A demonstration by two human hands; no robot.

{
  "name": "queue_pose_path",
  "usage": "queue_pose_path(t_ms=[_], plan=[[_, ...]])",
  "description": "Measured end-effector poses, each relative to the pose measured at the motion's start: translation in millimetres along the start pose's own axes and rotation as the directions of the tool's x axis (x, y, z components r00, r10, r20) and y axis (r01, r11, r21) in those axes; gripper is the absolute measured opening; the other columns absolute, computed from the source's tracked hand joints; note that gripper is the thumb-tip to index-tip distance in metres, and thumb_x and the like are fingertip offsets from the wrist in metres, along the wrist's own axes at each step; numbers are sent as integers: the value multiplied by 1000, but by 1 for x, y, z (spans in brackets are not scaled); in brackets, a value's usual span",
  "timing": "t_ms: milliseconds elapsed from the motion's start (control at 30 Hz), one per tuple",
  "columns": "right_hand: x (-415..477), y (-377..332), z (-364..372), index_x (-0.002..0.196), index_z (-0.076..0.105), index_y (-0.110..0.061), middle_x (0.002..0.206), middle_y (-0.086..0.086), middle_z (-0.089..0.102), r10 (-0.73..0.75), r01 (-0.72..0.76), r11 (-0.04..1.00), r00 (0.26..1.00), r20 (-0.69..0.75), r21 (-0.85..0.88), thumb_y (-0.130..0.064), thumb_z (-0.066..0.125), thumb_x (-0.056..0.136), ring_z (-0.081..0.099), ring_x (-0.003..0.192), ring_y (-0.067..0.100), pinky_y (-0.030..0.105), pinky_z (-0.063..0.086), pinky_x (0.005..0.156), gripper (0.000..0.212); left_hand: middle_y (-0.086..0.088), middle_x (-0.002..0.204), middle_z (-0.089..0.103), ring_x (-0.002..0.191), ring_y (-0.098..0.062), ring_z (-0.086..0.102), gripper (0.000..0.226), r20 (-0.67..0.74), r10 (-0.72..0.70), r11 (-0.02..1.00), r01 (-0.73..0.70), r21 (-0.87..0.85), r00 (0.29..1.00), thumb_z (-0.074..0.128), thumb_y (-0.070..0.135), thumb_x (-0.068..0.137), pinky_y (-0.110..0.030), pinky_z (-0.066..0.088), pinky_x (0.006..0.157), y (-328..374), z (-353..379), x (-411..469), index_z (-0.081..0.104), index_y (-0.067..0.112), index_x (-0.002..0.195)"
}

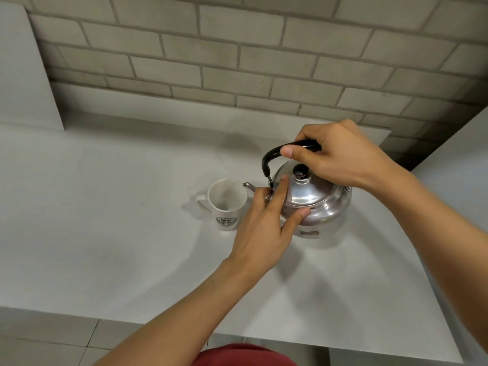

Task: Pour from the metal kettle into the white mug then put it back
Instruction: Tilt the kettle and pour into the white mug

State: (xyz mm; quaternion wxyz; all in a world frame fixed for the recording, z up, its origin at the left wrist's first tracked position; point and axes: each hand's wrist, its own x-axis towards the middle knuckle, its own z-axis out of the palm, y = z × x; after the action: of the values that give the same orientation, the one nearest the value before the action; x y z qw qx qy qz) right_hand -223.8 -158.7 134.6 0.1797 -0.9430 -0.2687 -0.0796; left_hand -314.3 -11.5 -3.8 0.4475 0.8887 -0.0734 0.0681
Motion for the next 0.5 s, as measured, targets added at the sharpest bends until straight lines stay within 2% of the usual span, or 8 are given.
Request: queue_pose_path(t_ms=[133,300,433,500], plan=[[7,-15,4,103,78,-20,60,-13,59,-59,60,997,997,43,-41,-59,59,96,58,61,2,24,43,57,44,2,135,45,122,-16,54,74,9,-20,1000,21,-17,1000,44,65,102,-28,49,95,-5,-2,-4,15,40,165],[12,-32,1,110,78,-21,64,0,68,-122,130,988,988,99,-88,-60,53,96,59,59,12,34,48,58,48,5,130,48,117,-12,56,74,-6,-34,998,34,-53,999,43,66,101,-22,44,89,-8,-3,-7,15,42,165],[17,-41,-3,108,79,-22,59,-14,55,-140,158,977,982,130,-142,-58,53,98,49,55,4,32,40,58,46,8,121,48,111,-11,57,74,-10,-28,996,27,-82,1000,40,68,101,-21,42,87,-6,-4,-7,13,43,165],[18,-45,-5,108,80,-21,62,-14,56,-141,163,975,979,144,-153,-60,50,96,47,55,6,34,44,59,50,9,117,45,108,-10,56,75,-14,-20,995,19,-93,1000,37,71,99,-21,41,86,-4,-5,-7,11,44,165]])
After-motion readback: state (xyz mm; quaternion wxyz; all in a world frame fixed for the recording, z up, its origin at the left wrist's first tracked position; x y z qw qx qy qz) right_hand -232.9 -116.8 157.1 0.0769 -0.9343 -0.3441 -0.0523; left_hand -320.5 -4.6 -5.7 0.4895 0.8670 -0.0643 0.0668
